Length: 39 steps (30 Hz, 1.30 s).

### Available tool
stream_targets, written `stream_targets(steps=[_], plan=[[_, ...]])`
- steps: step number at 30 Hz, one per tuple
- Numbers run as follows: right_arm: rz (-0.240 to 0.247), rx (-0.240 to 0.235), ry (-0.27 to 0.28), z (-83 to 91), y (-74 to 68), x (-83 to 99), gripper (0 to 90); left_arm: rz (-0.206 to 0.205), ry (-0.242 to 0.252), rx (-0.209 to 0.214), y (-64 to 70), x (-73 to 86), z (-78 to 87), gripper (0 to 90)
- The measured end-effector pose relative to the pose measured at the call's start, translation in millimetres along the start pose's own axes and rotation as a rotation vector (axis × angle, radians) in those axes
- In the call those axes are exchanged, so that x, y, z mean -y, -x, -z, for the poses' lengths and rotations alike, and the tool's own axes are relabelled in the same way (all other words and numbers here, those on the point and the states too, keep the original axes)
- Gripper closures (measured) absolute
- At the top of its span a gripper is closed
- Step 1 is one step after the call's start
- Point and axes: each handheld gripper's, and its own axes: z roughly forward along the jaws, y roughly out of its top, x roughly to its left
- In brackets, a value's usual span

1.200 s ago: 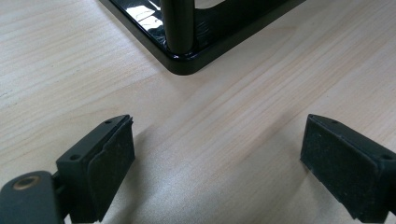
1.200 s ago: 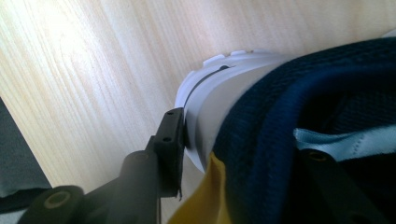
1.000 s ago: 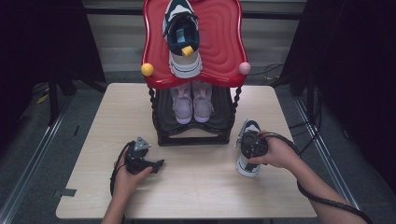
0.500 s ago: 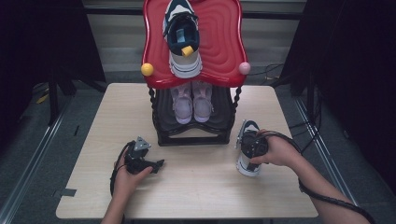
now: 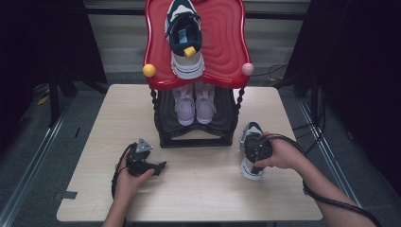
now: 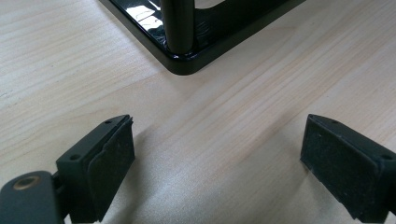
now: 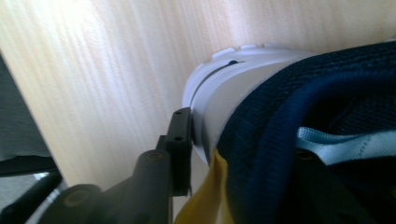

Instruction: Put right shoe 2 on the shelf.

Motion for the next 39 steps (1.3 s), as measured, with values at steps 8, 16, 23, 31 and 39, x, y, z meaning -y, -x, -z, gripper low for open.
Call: stream_targets(steps=[8, 16, 23, 31, 39], plan=[[-0.009, -0.055, 0.095, 12.8, 1.1, 8.2, 75.1, -0.003, 0.001, -0.003, -0.3, -0.1, 0.0, 9.1], [0.007, -0.063, 0.094, 47.7, -7.5, 8.0, 75.0, 0.0, 0.0, 0.0, 0.0, 0.0, 0.0, 9.2], [0.053, -0.1, 0.128, 88.4, -15.7, 5.7, 74.6, 0.005, 0.004, 0.0, 0.3, 0.1, -0.2, 9.2], [0.067, -0.113, 0.12, 120.7, -19.0, 5.5, 74.4, 0.005, 0.001, 0.001, 0.3, -0.1, 0.0, 9.2], [0.081, -0.086, 0.086, 150.3, -19.6, 2.7, 74.4, 0.009, 0.004, 0.003, 0.6, 0.6, 0.1, 9.2]])
